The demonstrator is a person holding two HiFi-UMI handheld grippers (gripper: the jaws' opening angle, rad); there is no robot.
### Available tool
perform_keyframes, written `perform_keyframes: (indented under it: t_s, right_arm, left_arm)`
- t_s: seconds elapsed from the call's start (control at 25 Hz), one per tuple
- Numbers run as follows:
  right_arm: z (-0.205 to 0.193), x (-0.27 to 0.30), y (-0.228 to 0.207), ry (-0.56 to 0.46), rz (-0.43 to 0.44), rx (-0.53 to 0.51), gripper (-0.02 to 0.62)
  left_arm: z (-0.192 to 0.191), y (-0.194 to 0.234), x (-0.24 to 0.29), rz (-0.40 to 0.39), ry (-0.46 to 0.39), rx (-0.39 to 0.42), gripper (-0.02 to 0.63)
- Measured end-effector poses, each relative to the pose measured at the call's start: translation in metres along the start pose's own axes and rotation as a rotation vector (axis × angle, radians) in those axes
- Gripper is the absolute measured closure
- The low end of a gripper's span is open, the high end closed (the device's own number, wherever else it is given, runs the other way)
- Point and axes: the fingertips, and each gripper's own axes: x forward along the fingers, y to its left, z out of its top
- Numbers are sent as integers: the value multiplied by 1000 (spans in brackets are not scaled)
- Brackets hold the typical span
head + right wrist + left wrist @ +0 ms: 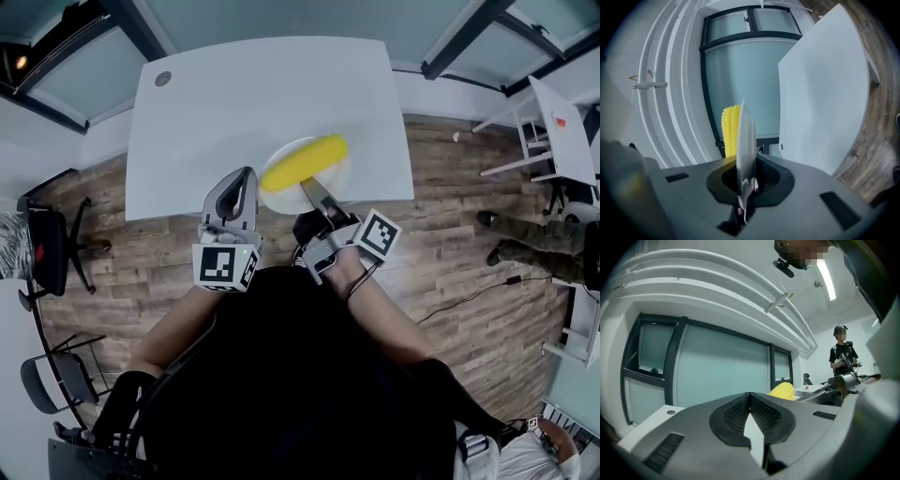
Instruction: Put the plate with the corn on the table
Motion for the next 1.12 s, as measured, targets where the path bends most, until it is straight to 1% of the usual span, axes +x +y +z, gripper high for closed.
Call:
perform_keyframes:
  t_s: [0.16,0.28,0.52,0.68,0.96,1.12]
  right_arm:
    - [20,2,-2,33,-1,-12,579]
    - [34,2,-3,31,-6,6,580]
    - [43,6,-13,35,-21,15,580]
    - [45,9,-18,29,-43,-5,580]
    - [59,19,-27,-13,-89,13,580]
    - [70,52,-40,-23,-126,12,580]
  left_arm:
    - [-3,-7,15,34,6,-8,603]
    - [-4,-9,24,47,21,-3,603]
    - [-12,-8,33,54,49,-10,603]
    - [-21,0,39,52,65,-26,603]
    - [-26,11,71,12,75,-52,603]
    - [-41,40,91,16,122,-73,603]
